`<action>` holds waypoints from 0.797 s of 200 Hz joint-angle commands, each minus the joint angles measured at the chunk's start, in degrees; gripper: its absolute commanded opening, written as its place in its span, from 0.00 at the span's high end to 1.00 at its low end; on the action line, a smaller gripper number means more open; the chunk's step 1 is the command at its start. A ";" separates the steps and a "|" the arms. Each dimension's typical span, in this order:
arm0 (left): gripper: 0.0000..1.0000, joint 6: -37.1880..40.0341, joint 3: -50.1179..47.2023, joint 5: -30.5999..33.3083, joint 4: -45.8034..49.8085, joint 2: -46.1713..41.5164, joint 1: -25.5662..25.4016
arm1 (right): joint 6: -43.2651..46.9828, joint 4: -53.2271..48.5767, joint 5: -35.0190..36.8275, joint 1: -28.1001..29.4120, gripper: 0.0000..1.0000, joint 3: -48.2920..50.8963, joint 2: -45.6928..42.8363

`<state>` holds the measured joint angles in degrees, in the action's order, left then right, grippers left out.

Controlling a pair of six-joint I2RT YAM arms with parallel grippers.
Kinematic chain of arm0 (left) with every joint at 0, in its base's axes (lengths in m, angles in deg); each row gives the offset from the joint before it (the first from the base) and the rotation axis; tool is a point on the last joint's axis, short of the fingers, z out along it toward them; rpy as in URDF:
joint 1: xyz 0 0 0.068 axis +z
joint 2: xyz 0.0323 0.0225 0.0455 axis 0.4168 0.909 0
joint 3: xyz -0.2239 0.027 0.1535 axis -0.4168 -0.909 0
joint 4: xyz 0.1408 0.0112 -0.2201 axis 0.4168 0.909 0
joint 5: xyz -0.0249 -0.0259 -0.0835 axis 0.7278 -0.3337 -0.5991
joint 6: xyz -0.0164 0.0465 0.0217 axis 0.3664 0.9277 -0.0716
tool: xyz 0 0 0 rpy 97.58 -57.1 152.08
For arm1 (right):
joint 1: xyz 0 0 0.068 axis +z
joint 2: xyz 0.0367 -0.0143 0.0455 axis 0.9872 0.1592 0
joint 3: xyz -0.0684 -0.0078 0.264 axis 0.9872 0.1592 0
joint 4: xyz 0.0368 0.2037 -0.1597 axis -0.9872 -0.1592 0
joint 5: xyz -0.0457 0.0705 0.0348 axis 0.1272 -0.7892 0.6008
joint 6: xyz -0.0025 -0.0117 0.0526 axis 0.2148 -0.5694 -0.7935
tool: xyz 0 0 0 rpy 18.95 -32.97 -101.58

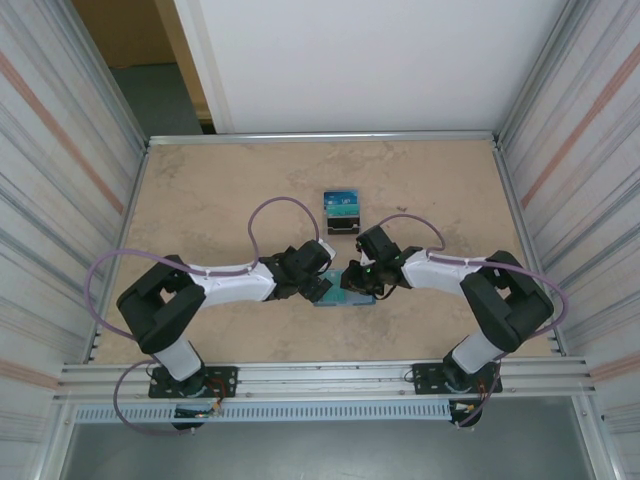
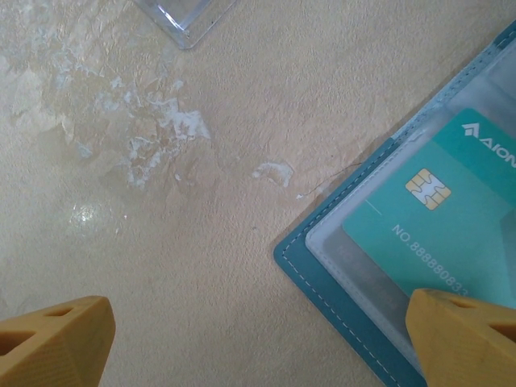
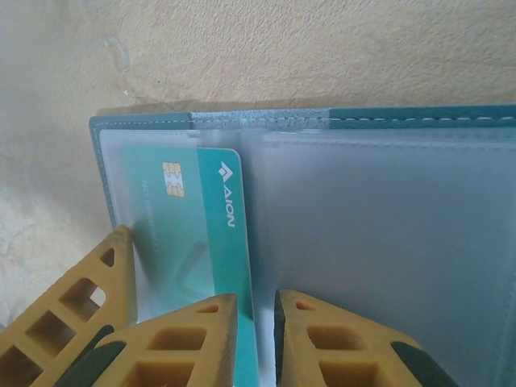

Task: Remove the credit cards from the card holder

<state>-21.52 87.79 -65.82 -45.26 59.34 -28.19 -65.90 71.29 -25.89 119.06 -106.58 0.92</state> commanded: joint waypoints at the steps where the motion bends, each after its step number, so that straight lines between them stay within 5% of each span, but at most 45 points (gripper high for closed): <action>1: 0.06 -0.02 -1.53 -0.33 2.47 1.13 0.33 | -1.08 1.80 -1.52 -0.58 0.81 0.53 1.35; 159: 0.06 -0.39 -1.88 0.24 5.46 3.70 -1.28 | -4.73 16.77 -10.87 -3.28 0.87 7.00 2.62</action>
<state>-21.93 87.59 -65.25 -45.37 59.72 -28.73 -69.53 85.28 -34.33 115.95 -100.94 2.78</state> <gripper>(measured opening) 0.943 0.141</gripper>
